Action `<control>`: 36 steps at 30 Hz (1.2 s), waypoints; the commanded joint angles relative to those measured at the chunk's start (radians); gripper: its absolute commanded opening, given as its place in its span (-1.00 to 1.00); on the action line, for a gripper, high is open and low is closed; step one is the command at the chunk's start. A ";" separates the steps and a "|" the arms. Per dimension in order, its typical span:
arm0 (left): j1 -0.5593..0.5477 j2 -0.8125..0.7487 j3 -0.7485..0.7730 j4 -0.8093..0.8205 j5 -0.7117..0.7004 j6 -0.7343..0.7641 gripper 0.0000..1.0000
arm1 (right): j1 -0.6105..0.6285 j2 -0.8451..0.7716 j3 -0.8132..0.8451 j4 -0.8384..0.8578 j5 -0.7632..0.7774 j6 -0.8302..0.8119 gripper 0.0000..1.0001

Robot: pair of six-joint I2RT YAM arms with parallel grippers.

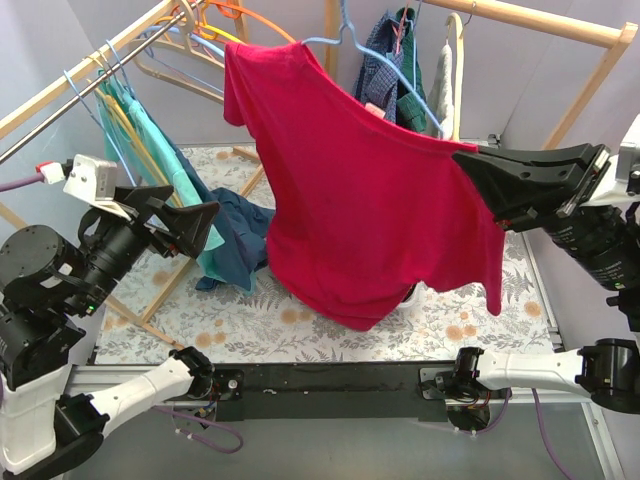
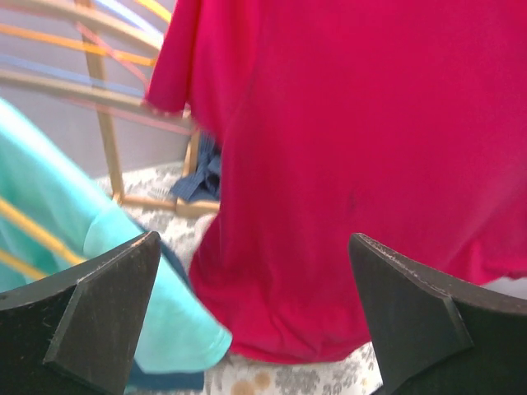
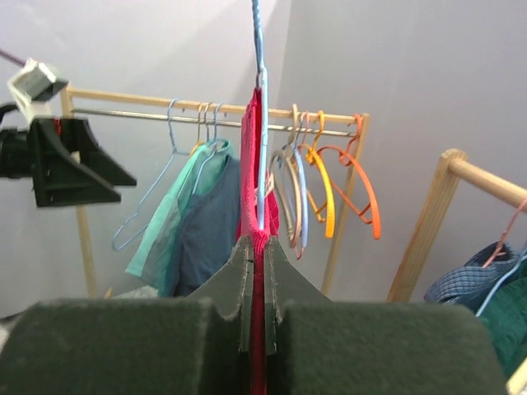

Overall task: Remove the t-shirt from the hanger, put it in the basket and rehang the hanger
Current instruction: Pick up the hanger from the clothesline, then remove the T-shirt from the hanger.

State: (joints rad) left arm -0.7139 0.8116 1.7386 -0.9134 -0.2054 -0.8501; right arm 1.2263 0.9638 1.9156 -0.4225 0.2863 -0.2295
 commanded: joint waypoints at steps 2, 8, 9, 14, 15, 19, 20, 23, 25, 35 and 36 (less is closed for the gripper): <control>0.001 0.043 0.085 0.062 0.067 0.063 0.96 | 0.006 -0.037 -0.084 0.001 -0.082 0.059 -0.97; 0.001 0.047 0.062 0.080 0.164 0.114 0.96 | 0.007 -0.123 -0.311 -0.007 -0.147 0.122 -0.97; 0.001 0.046 0.058 0.084 0.203 0.121 0.96 | 0.006 -0.132 -0.341 -0.012 -0.171 0.131 -0.97; 0.001 0.021 -0.045 0.114 0.337 0.160 0.96 | 0.006 -0.224 -0.560 0.088 -0.229 0.208 -0.97; 0.001 0.017 -0.063 0.111 0.349 0.158 0.96 | 0.006 -0.237 -0.582 0.106 -0.248 0.217 -0.97; 0.001 -0.015 -0.198 0.139 0.428 0.131 0.96 | 0.006 -0.276 -0.645 0.168 -0.277 0.257 -0.97; 0.001 -0.025 -0.249 0.152 0.435 0.122 0.96 | 0.006 -0.280 -0.653 0.172 -0.279 0.265 -0.97; 0.001 -0.061 -0.330 0.209 0.451 0.095 0.96 | 0.006 -0.298 -0.667 0.194 -0.280 0.278 -0.97; 0.001 -0.074 -0.352 0.234 0.465 0.077 0.96 | 0.004 -0.309 -0.673 0.197 -0.300 0.285 -0.97; 0.001 -0.117 -0.418 0.392 0.501 0.043 0.96 | 0.006 -0.315 -0.733 0.220 -0.309 0.311 -0.97; 0.001 -0.123 -0.418 0.401 0.508 0.040 0.96 | 0.006 -0.313 -0.739 0.228 -0.309 0.314 -0.97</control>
State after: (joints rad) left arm -0.7139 0.7071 1.3289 -0.5983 0.2741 -0.7940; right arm 1.2263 0.6540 1.1934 -0.3191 -0.0071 0.0559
